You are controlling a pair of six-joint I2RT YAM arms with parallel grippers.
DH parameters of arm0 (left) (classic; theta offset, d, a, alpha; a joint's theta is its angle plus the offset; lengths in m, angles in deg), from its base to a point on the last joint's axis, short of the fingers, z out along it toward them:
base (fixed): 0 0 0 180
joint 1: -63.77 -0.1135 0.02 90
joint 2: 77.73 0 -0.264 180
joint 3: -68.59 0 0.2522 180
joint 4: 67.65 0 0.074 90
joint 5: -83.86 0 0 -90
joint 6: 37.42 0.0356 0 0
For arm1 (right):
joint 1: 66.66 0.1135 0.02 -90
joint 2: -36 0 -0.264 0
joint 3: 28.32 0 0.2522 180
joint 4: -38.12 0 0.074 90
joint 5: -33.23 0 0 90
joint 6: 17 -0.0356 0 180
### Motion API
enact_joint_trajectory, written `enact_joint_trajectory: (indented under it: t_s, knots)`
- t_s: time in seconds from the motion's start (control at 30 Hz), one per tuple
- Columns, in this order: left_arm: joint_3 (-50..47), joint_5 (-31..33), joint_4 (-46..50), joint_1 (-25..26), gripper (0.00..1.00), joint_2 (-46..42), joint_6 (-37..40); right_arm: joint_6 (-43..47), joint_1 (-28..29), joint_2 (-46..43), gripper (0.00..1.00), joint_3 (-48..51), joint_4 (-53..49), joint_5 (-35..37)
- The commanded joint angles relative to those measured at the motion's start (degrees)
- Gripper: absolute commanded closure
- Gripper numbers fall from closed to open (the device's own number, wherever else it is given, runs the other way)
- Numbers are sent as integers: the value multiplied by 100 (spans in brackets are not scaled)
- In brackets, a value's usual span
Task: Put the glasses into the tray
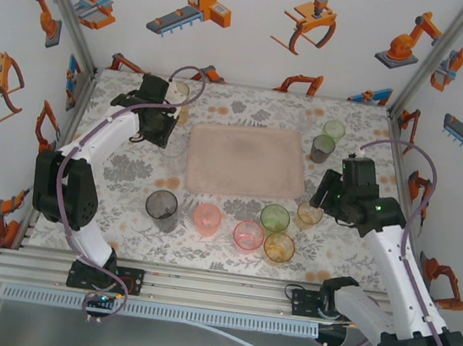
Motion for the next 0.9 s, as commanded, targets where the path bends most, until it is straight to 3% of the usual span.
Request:
enact_joint_trajectory:
  t_s: [0.0, 0.13, 0.27, 0.87]
  knots:
    - [-60, 89, -5, 41, 77, -62, 2, 51, -22, -113, 42, 100, 59, -56]
    - [-27, 120, -5, 47, 86, -103, 2, 46, -25, -131, 42, 106, 58, -59]
    - [63, 205, 55, 64, 89, -116, 17, 44, -24, -137, 42, 116, 75, -70]
    - [1567, 275, 645, 101, 89, 91, 123, 47, -22, -74, 42, 90, 101, -131]
